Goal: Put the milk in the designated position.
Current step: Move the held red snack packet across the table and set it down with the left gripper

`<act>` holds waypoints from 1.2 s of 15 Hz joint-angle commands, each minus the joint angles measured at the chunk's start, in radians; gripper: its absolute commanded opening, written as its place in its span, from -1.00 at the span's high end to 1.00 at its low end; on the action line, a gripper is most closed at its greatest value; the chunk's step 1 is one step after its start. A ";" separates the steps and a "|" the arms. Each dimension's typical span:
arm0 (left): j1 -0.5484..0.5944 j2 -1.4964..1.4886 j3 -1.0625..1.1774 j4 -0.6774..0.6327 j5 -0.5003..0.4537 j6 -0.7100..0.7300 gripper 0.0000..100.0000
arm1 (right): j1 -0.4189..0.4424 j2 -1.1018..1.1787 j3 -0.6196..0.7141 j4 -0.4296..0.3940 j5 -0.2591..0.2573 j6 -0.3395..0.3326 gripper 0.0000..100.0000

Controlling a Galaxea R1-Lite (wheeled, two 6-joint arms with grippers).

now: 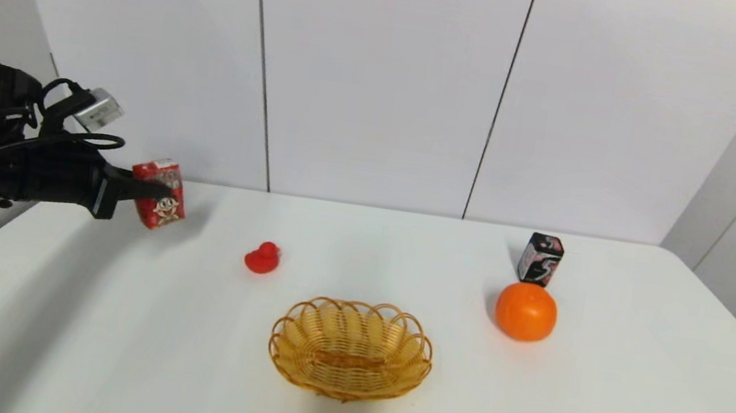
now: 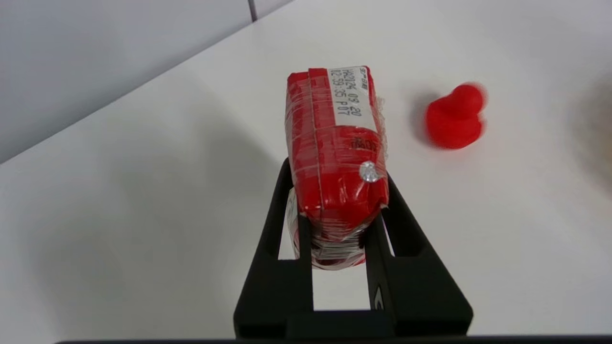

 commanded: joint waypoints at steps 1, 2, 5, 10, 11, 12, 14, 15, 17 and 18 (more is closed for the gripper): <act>-0.226 -0.349 0.251 -0.048 0.338 -0.282 1.00 | 0.000 0.002 0.000 0.000 0.000 0.001 -1.00; -0.292 -0.401 0.314 -0.072 0.423 -0.345 1.00 | 0.000 0.002 0.000 0.000 0.000 0.001 -1.00; -0.474 -0.507 0.497 -0.186 0.675 -0.490 1.00 | 0.000 0.002 0.000 0.000 0.000 0.001 -1.00; -0.583 -0.453 0.656 -0.422 0.730 -0.584 1.00 | 0.000 0.002 0.000 0.000 0.000 0.001 -1.00; -0.592 -0.413 0.672 -0.482 0.730 -0.585 1.00 | 0.000 0.002 0.000 0.000 0.000 0.001 -1.00; -0.603 -0.369 0.685 -0.540 0.730 -0.588 1.00 | 0.000 0.002 0.000 0.000 0.000 0.001 -1.00; -0.649 -0.286 0.705 -0.646 0.732 -0.627 1.00 | 0.000 0.000 0.000 0.000 0.000 0.001 -1.00; -0.684 -0.241 0.711 -0.684 0.758 -0.661 1.00 | 0.000 0.000 0.000 0.000 0.000 0.001 -1.00; -0.741 -0.189 0.704 -0.695 0.859 -0.682 1.00 | 0.000 0.002 0.000 0.000 0.000 0.001 -1.00; -0.759 -0.172 0.704 -0.698 0.882 -0.700 1.00 | 0.000 0.002 0.000 0.000 0.000 0.001 -1.00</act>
